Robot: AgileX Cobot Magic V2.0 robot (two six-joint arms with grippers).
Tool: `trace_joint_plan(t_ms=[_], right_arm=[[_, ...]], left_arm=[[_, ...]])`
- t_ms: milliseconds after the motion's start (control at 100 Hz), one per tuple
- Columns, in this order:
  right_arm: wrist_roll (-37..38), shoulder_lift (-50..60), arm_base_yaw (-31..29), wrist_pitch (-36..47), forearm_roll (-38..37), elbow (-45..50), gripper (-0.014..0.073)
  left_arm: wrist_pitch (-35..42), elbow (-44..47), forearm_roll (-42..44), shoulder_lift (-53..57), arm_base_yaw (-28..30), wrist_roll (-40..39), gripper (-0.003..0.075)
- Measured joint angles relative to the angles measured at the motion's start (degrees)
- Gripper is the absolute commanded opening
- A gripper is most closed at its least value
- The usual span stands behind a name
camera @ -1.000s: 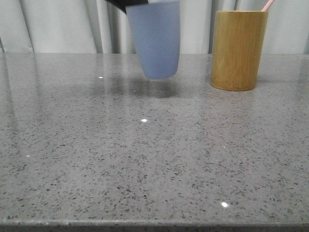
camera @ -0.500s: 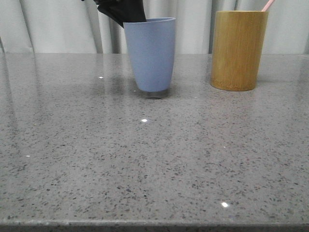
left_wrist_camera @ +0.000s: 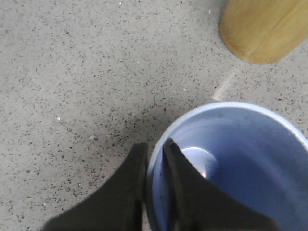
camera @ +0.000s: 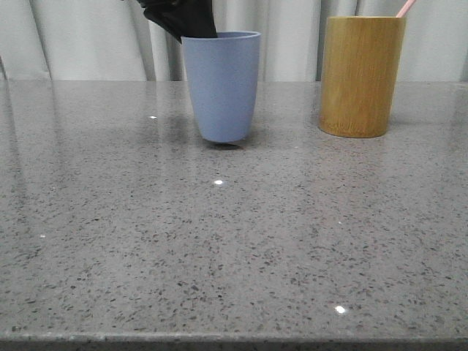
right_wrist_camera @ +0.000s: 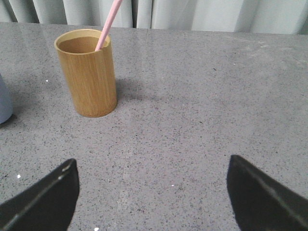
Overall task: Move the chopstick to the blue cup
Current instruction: 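Carry the blue cup toward the bamboo cup and lower it onto the table, then open the left gripper and raise it away from the blue cup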
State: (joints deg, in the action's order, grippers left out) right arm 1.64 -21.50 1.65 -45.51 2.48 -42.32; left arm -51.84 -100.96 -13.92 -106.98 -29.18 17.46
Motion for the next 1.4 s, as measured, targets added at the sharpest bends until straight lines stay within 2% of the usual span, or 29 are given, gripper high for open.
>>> trace_joint_plan(t_ms=[550,600,670,740,800,860,930,990,1400], right_arm=[[0.0,0.0,0.0,0.0,0.0,0.0,0.0621],[0.0,0.0,0.0,0.0,0.0,0.0,0.0621],[0.0,0.0,0.0,0.0,0.0,0.0,0.0621],[0.0,0.0,0.0,0.0,0.0,0.0,0.0621],[0.0,0.0,0.0,0.0,0.0,0.0,0.0621],[0.0,0.0,0.0,0.1,0.0,0.0,0.0621],[0.0,0.0,0.0,0.1,0.0,0.0,0.0621],[0.0,0.0,0.0,0.1,0.0,0.0,0.0621],[0.0,0.0,0.0,0.1,0.1,0.0,0.0621]], left_arm=[[-1.1,-0.2,0.1,-1.3,0.0,0.0,-0.0008],[-1.0,-0.2,0.1,-1.3,0.0,0.0,0.0021],[-1.0,-0.2,0.1,-1.3,0.0,0.0,0.0103],[-0.9,-0.2,0.1,-1.3,0.0,0.0,0.0225],[-0.8,-0.2,0.1,-1.4,0.0,0.0,0.0372],[-0.8,-0.2,0.1,-1.4,0.0,0.0,0.0479],[-0.8,-0.2,0.1,-1.6,0.0,0.0,0.0568],[-1.1,-0.3,0.1,-1.7,0.0,0.0,0.0595],[-7.6,-7.3,0.1,-0.2,0.2,-3.0,0.0589]])
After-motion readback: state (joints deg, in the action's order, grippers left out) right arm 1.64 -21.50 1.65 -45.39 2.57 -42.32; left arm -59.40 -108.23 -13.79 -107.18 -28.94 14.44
